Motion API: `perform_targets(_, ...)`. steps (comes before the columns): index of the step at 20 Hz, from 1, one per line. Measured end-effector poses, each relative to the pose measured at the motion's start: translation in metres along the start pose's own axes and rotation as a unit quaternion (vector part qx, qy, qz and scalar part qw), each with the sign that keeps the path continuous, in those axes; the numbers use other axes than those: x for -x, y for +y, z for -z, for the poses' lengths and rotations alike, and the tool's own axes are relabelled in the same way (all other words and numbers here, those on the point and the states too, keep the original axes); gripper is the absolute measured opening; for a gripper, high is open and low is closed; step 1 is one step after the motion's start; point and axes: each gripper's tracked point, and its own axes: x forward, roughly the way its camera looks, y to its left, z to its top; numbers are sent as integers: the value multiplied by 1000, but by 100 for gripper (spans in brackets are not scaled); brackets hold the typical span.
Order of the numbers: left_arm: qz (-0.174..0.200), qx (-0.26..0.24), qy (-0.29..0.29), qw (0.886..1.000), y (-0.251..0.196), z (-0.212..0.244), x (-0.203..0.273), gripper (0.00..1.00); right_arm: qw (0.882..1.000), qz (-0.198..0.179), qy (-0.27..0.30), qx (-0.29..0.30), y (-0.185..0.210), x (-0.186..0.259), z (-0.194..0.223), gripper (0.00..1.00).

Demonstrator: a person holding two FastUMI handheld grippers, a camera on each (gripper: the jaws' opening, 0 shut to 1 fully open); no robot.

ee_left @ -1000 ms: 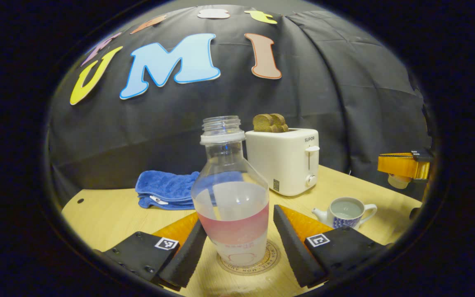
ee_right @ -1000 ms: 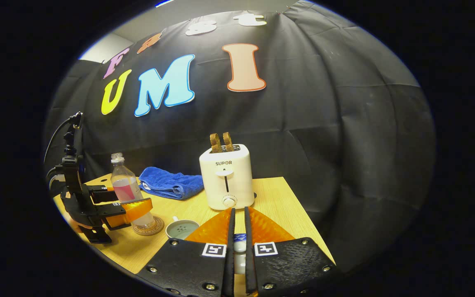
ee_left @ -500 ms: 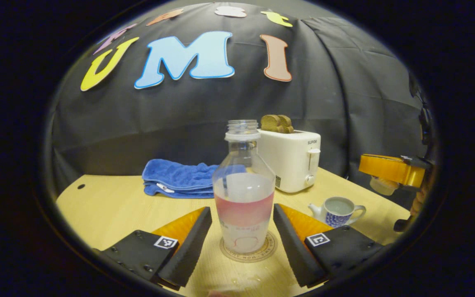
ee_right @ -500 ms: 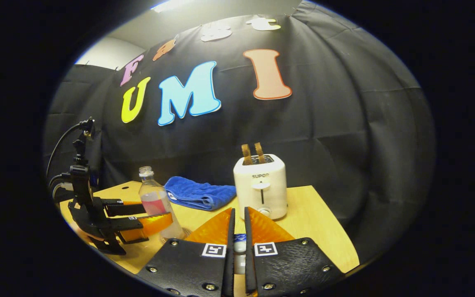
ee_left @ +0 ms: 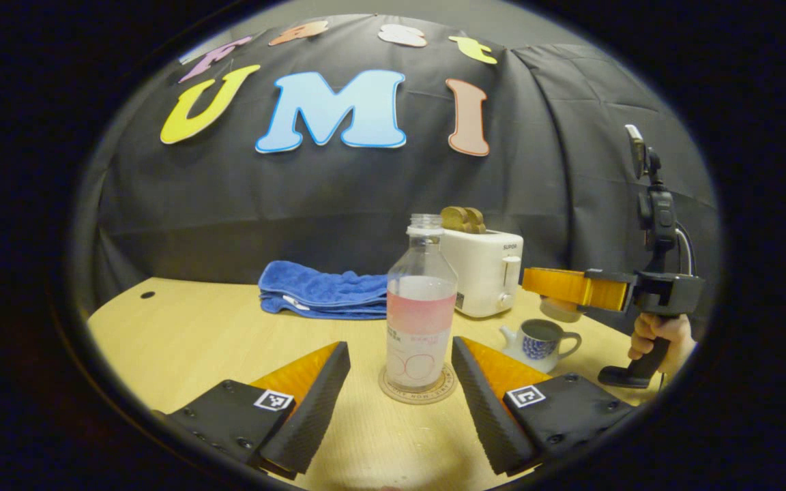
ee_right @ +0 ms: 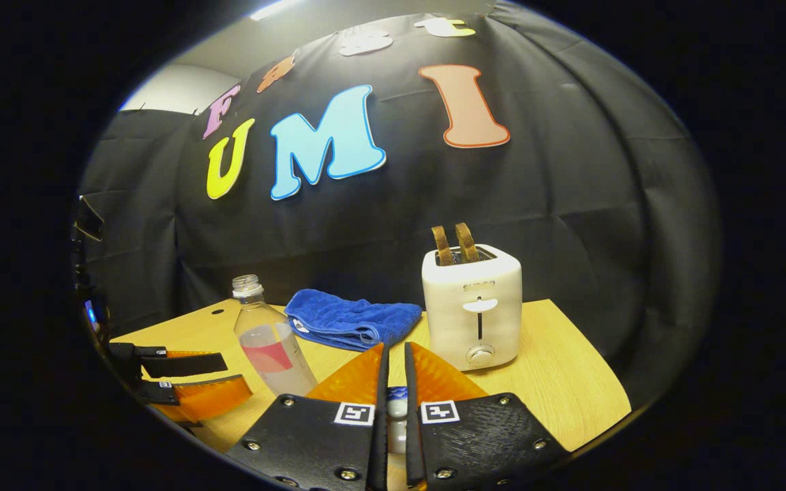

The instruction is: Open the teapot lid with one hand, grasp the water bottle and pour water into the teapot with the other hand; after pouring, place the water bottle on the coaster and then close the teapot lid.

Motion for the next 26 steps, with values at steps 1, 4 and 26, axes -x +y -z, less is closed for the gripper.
perform_targets(1, 2, 2, -1, 1000, -2, 1, 2, 100, 1000, -7, 2, -16, 2, -3, 3, 11)
perform_targets(4, 13, 13, -10, 1000, -8, -1, 5, 100, 1000, 1, 6, -25, -2, -11, 8, 11)
perform_targets(26, 6, 3, -34, 999, -7, -8, 14, 100, 997, 67, -25, 42, -6, 14, -8, 42)
